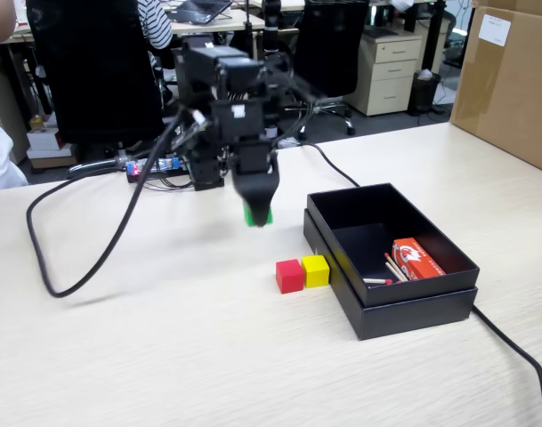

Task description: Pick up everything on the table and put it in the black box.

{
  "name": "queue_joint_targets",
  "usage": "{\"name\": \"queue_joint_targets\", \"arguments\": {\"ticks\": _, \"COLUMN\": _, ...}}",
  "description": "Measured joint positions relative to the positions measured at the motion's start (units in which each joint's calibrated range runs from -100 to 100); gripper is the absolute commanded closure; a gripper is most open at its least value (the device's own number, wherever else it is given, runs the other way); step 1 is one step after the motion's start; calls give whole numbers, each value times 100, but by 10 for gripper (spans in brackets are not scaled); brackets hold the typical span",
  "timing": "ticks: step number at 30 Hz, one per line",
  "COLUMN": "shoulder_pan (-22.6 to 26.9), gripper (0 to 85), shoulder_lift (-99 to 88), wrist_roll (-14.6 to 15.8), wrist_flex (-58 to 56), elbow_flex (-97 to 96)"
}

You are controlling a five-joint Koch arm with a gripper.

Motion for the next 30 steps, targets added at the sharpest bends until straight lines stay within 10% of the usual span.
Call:
{"name": "queue_joint_targets", "arguments": {"ticks": 9, "shoulder_pan": 1055, "gripper": 846, "shoulder_lift": 595, "wrist_roll": 264, "wrist_flex": -54, "elbow_flex": 1807}}
{"name": "queue_joint_targets", "arguments": {"ticks": 26, "shoulder_pan": 1343, "gripper": 846, "shoulder_lift": 5540, "wrist_roll": 259, "wrist_flex": -70, "elbow_flex": 3706}}
{"name": "queue_joint_targets", "arguments": {"ticks": 30, "shoulder_pan": 1343, "gripper": 666, "shoulder_lift": 5566, "wrist_roll": 259, "wrist_flex": -70, "elbow_flex": 3679}}
